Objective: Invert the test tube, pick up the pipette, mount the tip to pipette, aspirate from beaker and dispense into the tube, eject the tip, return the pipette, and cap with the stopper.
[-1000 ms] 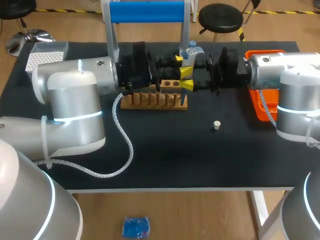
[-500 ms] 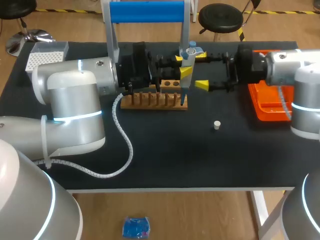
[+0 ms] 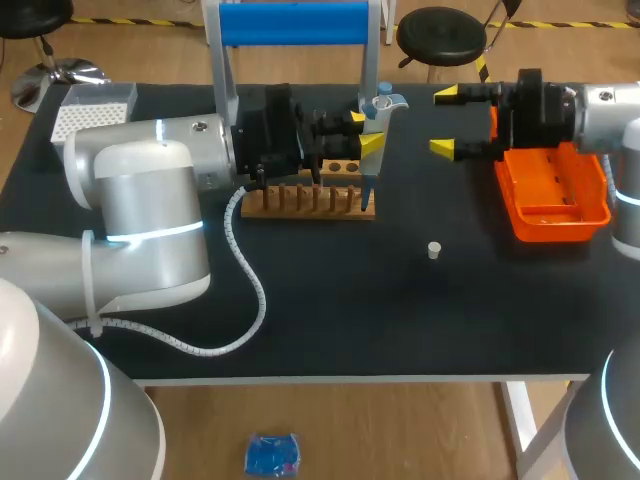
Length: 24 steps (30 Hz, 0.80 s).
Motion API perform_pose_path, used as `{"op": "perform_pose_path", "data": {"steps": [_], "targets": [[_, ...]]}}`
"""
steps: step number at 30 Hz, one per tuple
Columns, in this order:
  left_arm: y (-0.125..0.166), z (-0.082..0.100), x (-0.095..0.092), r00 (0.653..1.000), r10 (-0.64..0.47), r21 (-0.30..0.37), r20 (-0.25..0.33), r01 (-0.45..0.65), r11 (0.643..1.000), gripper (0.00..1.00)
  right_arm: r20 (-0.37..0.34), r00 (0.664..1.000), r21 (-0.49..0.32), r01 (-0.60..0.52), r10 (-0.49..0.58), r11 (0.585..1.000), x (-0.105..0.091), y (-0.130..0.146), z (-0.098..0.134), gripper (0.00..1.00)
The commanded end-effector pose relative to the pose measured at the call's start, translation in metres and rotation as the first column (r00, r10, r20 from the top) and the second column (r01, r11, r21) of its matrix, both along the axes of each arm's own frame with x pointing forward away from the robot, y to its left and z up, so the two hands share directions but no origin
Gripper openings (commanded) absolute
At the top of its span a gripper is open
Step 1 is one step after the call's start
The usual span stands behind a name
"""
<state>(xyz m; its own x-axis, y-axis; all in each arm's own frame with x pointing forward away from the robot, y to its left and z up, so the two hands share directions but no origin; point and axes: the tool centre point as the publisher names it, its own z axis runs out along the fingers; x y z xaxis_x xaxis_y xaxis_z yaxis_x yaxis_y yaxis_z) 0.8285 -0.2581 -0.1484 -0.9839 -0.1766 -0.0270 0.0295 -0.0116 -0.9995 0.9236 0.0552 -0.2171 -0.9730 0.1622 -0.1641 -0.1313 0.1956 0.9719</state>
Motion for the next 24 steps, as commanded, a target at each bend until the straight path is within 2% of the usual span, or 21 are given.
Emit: {"op": "perform_pose_path", "data": {"steps": [1, 22, 24], "targets": [[-0.0011, -0.0002, -0.0005, 1.000, 0.003, -0.001, 0.001, -0.003, 1.000, 0.00, -0.004, 1.000, -0.005, -0.002, 0.002, 1.000, 0.0066, 0.0021, -0.0030, 1.00], [-0.0011, -0.0002, -0.0005, 1.000, 0.003, -0.001, 0.001, -0.003, 1.000, 0.00, -0.011, 1.000, -0.007, 0.012, -0.012, 1.000, 0.0095, 0.0028, -0.0021, 1.00], [-0.0011, -0.0002, -0.0005, 1.000, 0.003, -0.001, 0.001, -0.003, 1.000, 0.00, -0.024, 0.998, -0.011, 0.053, -0.053, 0.999, 0.0155, 0.0024, -0.0006, 1.00]]}}
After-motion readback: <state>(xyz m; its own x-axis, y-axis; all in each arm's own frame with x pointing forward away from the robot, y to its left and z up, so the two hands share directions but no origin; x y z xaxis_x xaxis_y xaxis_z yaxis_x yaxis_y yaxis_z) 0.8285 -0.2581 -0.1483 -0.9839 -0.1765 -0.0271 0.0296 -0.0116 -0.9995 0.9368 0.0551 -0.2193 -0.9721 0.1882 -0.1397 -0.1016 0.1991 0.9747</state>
